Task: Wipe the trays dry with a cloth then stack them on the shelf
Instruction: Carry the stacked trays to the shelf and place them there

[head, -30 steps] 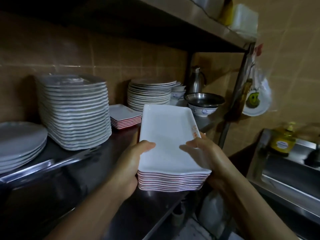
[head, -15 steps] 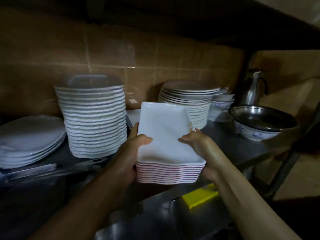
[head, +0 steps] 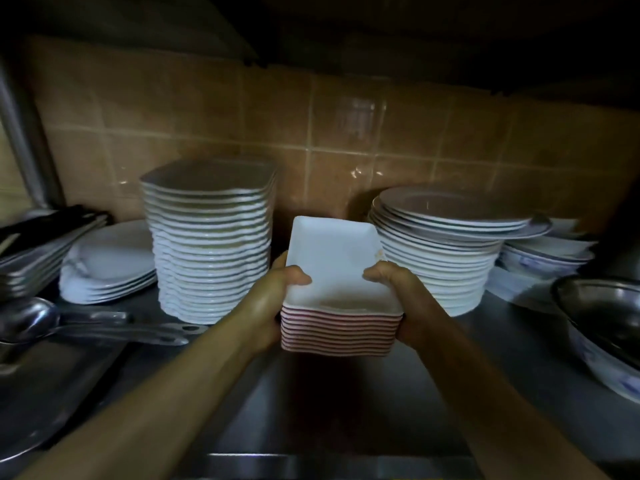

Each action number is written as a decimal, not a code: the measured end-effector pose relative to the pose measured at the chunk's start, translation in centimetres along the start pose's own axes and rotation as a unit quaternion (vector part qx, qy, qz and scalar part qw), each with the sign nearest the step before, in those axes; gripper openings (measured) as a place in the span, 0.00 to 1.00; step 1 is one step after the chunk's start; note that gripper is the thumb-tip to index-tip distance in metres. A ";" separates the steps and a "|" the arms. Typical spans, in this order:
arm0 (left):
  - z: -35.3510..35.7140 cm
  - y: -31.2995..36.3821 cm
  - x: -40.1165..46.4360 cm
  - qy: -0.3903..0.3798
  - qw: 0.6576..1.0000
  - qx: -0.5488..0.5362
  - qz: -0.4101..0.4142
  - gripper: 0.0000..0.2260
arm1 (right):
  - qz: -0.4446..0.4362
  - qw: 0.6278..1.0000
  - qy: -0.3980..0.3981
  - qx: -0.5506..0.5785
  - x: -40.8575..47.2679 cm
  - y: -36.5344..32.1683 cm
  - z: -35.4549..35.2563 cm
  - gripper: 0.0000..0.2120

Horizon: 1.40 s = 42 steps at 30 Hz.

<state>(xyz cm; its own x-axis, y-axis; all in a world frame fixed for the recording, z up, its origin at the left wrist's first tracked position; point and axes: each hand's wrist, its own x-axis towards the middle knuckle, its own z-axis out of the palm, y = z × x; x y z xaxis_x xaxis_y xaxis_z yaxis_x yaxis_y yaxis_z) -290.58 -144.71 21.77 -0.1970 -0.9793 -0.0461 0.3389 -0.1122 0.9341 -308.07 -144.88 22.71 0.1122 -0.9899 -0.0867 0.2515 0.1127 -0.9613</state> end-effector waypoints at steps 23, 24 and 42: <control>-1.1 0.5 3.2 0.026 0.999 0.007 -0.042 0.17 | 0.082 0.997 -0.004 0.012 4.4 0.6 -0.8 0.15; -1.1 0.5 3.2 0.030 0.998 0.009 -0.046 0.17 | 0.090 0.996 -0.002 0.014 4.4 0.6 -0.8 0.16; -0.2 1.5 3.0 0.109 0.985 0.075 -0.113 0.09 | -0.423 0.540 0.117 -0.718 -2.4 4.8 -1.0 0.54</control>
<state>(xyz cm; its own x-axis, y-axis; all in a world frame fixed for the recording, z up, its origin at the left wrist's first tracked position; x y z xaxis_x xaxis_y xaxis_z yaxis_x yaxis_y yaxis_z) -290.49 -147.82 22.92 -0.0441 -0.9466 -0.3194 0.1657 -0.3222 0.9321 -308.14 -142.08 18.06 0.3748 -0.6377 0.6729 -0.9060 -0.4060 0.1199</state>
